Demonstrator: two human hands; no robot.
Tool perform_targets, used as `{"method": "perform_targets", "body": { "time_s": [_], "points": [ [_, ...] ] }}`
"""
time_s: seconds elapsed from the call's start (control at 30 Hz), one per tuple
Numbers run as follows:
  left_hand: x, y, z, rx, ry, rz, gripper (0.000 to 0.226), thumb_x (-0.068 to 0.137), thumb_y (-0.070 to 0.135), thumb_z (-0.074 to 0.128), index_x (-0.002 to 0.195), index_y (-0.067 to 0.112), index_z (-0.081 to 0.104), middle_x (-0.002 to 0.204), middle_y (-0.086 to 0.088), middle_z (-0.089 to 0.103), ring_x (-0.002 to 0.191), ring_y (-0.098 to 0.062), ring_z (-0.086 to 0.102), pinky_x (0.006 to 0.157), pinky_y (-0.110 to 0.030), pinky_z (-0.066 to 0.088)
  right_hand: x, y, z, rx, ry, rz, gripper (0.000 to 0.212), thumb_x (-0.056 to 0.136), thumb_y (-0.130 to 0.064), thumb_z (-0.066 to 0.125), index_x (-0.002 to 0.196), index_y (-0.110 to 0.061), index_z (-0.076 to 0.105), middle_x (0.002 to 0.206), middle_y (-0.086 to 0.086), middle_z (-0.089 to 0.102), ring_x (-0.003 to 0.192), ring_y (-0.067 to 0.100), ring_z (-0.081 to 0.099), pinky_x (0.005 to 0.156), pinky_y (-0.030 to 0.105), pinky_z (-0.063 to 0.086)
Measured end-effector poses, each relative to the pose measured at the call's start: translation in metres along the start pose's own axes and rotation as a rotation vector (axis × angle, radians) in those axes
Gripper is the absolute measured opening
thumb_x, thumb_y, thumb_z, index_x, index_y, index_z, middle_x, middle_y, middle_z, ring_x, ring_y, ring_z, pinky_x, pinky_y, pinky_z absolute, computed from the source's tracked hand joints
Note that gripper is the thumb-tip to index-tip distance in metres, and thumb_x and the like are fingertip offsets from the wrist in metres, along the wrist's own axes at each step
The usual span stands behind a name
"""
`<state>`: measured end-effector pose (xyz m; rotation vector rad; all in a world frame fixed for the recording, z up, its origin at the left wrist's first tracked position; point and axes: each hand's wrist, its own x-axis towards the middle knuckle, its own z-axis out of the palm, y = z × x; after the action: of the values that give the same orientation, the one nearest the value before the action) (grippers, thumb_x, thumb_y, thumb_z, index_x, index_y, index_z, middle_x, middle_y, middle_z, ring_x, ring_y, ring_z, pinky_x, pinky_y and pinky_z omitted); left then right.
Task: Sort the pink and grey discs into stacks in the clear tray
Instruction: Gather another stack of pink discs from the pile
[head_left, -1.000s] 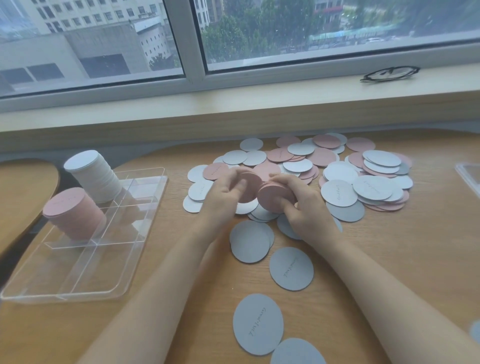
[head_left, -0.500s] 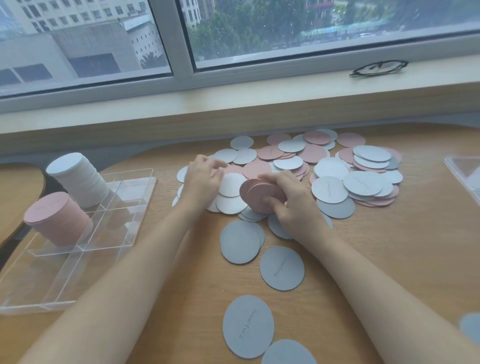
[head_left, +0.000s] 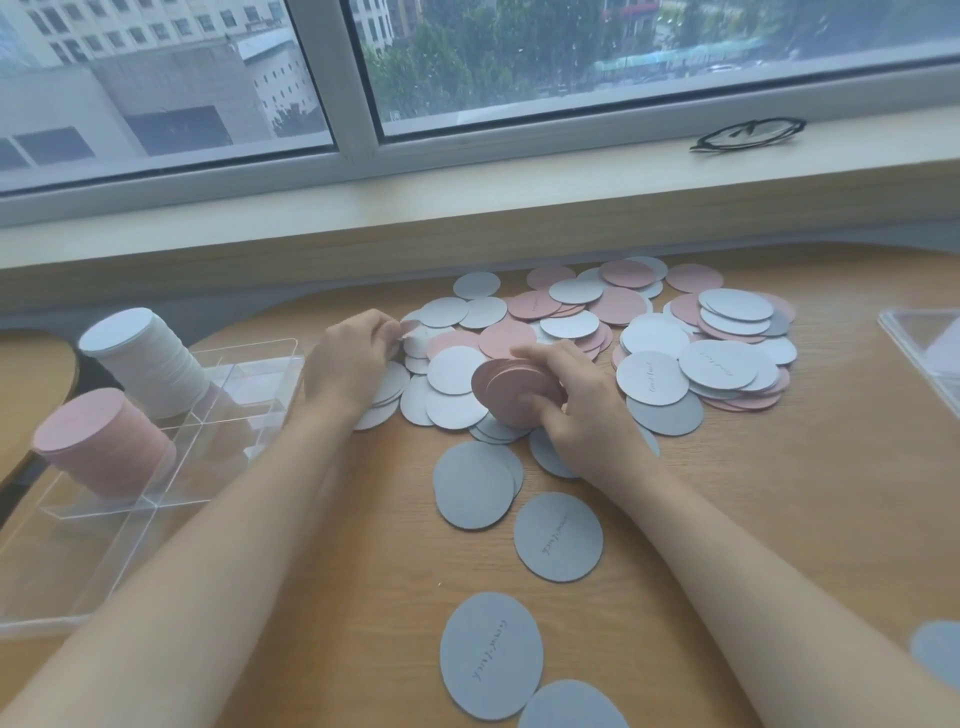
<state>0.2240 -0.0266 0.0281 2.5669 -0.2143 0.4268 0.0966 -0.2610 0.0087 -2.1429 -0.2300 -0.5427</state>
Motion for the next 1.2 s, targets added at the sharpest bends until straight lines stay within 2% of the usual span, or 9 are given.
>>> {"method": "perform_targets", "body": {
  "time_s": [0.13, 0.27, 0.5, 0.63, 0.73, 0.8, 1.0, 1.1, 1.2],
  "points": [
    [-0.019, 0.017, -0.012, -0.168, 0.161, -0.005, 0.023, 0.104, 0.028, 0.048, 0.099, 0.02, 0.069, 0.089, 0.003, 0.07, 0.087, -0.022, 0.059, 0.069, -0.032, 0.04, 0.001, 0.0, 0.0, -0.028, -0.003, -0.004, 0.048, 0.081, 0.004, 0.066, 0.126, -0.012, 0.062, 0.108, 0.002, 0.057, 0.092, 0.005, 0.048, 0.081, 0.004, 0.035],
    [-0.044, 0.049, -0.008, -0.394, -0.004, 0.112, 0.019, 0.103, 0.026, 0.054, 0.098, 0.019, 0.072, 0.089, 0.008, 0.072, 0.086, -0.011, 0.063, 0.074, -0.018, 0.044, 0.002, 0.002, 0.001, -0.004, 0.003, -0.002, 0.041, 0.079, 0.004, 0.068, 0.116, -0.013, 0.064, 0.105, 0.001, 0.053, 0.09, 0.006, 0.049, 0.077, 0.006, 0.037],
    [-0.058, 0.067, 0.013, -0.603, -0.318, 0.203, 0.021, 0.103, 0.021, 0.054, 0.093, 0.016, 0.071, 0.086, -0.008, 0.068, 0.08, -0.017, 0.064, 0.083, -0.032, 0.051, 0.002, 0.003, 0.003, 0.051, 0.06, 0.055, 0.041, 0.079, 0.002, 0.069, 0.114, -0.014, 0.054, 0.109, -0.01, 0.055, 0.101, -0.01, 0.047, 0.081, 0.017, 0.044],
    [-0.056, 0.067, 0.012, -0.665, -0.364, 0.161, 0.029, 0.105, 0.023, 0.051, 0.089, 0.011, 0.072, 0.087, -0.007, 0.069, 0.082, -0.008, 0.061, 0.081, -0.021, 0.046, 0.001, 0.003, 0.003, 0.032, 0.044, 0.092, 0.047, 0.083, -0.002, 0.069, 0.126, -0.016, 0.052, 0.104, -0.014, 0.055, 0.098, -0.017, 0.044, 0.083, 0.004, 0.034],
    [-0.041, 0.056, 0.017, -0.532, -0.204, 0.081, 0.023, 0.104, 0.028, 0.054, 0.096, 0.022, 0.074, 0.098, 0.011, 0.07, 0.084, 0.004, 0.059, 0.079, -0.018, 0.043, 0.002, 0.004, 0.004, -0.062, 0.025, 0.026, 0.045, 0.084, -0.004, 0.069, 0.126, -0.01, 0.058, 0.116, 0.003, 0.062, 0.11, 0.011, 0.052, 0.089, -0.002, 0.023],
    [-0.023, 0.044, 0.023, -0.304, -0.086, 0.025, 0.018, 0.101, 0.028, 0.057, 0.11, 0.025, 0.072, 0.111, 0.006, 0.064, 0.094, -0.007, 0.06, 0.083, -0.026, 0.043, 0.002, 0.004, 0.004, -0.064, 0.02, 0.037, 0.043, 0.084, -0.003, 0.069, 0.125, -0.008, 0.059, 0.117, 0.006, 0.061, 0.109, 0.019, 0.051, 0.089, -0.002, 0.024],
    [0.003, 0.041, 0.028, 0.061, -0.305, -0.122, 0.047, 0.098, 0.041, 0.057, 0.14, 0.02, 0.057, 0.137, -0.008, 0.049, 0.133, -0.027, 0.039, 0.104, -0.042, 0.041, 0.001, 0.002, 0.001, -0.038, -0.009, 0.054, 0.042, 0.084, -0.002, 0.067, 0.124, -0.011, 0.059, 0.116, 0.002, 0.061, 0.101, 0.009, 0.047, 0.086, -0.001, 0.028],
    [0.009, 0.044, 0.018, -0.076, -0.417, -0.159, 0.052, 0.091, 0.034, 0.068, 0.139, 0.016, 0.057, 0.128, -0.007, 0.057, 0.12, -0.026, 0.054, 0.098, -0.039, 0.047, 0.001, 0.001, 0.0, -0.034, -0.009, 0.057, 0.041, 0.084, -0.003, 0.067, 0.123, -0.011, 0.059, 0.115, 0.002, 0.061, 0.1, 0.01, 0.048, 0.084, -0.001, 0.029],
    [0.007, 0.047, 0.003, -0.228, -0.55, -0.206, 0.045, 0.088, 0.019, 0.073, 0.131, 0.014, 0.061, 0.103, -0.002, 0.06, 0.087, -0.015, 0.061, 0.071, -0.026, 0.044, 0.001, -0.001, 0.0, -0.031, -0.008, 0.057, 0.041, 0.084, -0.003, 0.068, 0.123, -0.011, 0.059, 0.114, 0.002, 0.062, 0.099, 0.01, 0.049, 0.084, -0.001, 0.029]
  ]
}}
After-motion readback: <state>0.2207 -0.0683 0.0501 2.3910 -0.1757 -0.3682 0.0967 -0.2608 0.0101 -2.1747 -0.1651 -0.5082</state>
